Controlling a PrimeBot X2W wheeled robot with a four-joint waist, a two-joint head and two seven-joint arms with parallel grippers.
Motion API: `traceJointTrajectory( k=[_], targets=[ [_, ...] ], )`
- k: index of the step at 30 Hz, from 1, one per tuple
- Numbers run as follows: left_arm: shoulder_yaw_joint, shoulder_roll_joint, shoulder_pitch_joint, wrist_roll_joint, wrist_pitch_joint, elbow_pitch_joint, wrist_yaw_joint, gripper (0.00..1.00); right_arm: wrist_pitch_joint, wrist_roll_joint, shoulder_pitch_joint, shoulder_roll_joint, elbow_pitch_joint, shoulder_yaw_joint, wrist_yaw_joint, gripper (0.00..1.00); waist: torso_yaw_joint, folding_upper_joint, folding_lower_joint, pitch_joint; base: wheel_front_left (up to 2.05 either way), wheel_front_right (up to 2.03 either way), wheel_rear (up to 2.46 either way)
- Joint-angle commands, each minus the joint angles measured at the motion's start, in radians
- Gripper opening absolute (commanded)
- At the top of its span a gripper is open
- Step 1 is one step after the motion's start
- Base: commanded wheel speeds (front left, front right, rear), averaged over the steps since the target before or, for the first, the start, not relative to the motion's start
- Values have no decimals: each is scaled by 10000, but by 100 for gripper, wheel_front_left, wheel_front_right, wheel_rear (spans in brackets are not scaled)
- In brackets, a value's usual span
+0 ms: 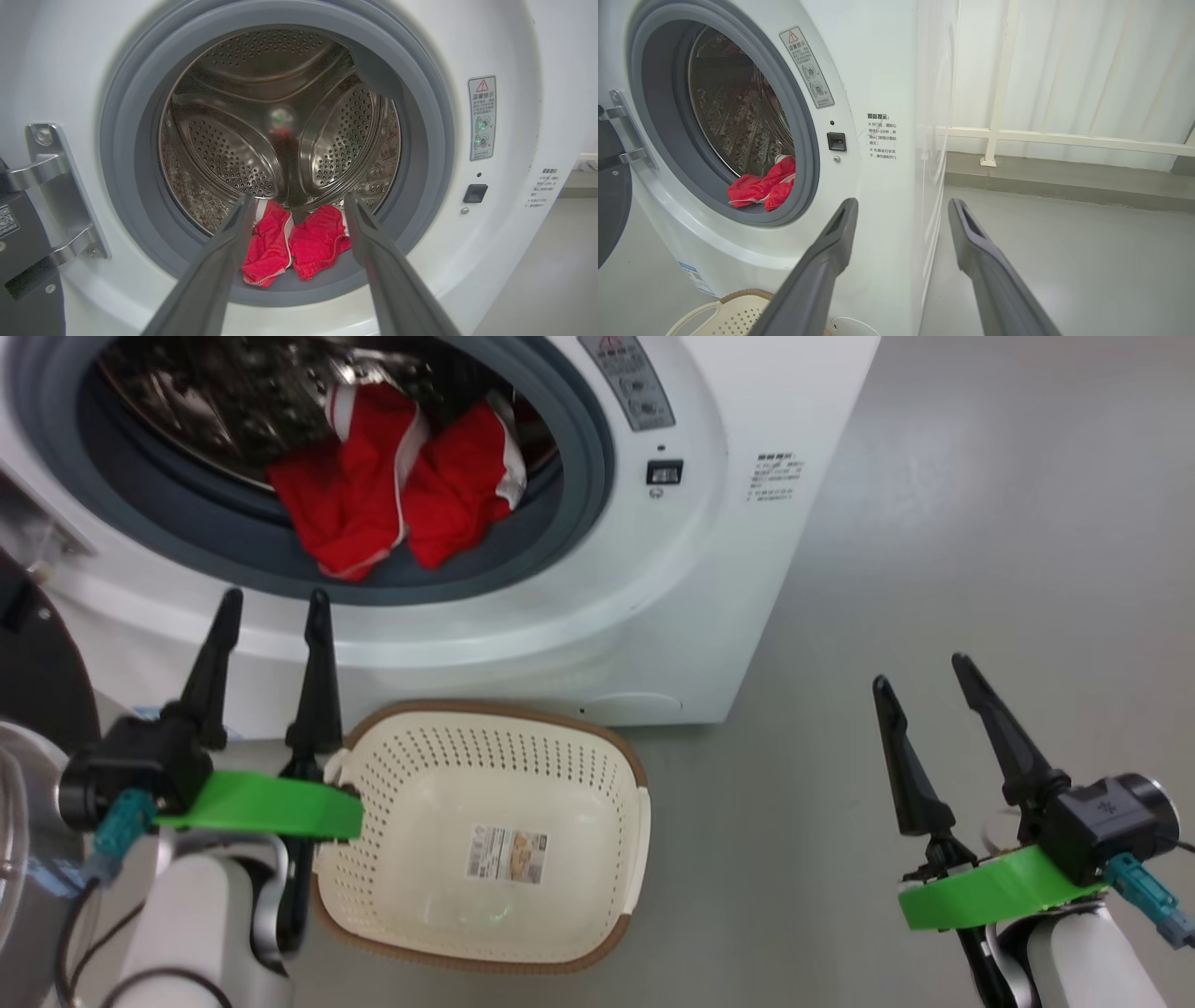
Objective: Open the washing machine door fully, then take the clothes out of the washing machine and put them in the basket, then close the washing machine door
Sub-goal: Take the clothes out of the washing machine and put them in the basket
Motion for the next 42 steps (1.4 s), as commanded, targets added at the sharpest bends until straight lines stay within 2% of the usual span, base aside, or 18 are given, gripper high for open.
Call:
traceJointTrajectory(
  k=[1,11,20,29,34,42],
  targets=[
    [346,299,-395,71,-49,-174,-65,100,-63,50,-333,-74,-304,297,48,100,-85,-1,0,641,0,0,0],
    [538,329,-2313,317,-49,724,-49,100,-63,37,-951,-74,-456,376,48,100,-308,-1,0,1825,0,0,0],
    [447,640,-4128,667,-49,2023,-51,100,-63,60,-1372,-74,-449,472,48,100,-521,-1,0,2740,0,0,0],
    [280,896,-5813,717,-39,4001,-109,100,-63,103,-1713,-74,-363,599,48,100,-684,-1,0,3289,0,0,0],
    [11,1146,-6563,994,670,5265,80,100,-63,160,-1822,-74,-232,698,48,100,-759,-1,0,3365,0,0,0],
    [-252,1455,-7377,1262,1666,6564,390,100,-63,339,-1910,-74,78,918,48,100,-910,-1,0,3431,0,0,0]
  ],
)
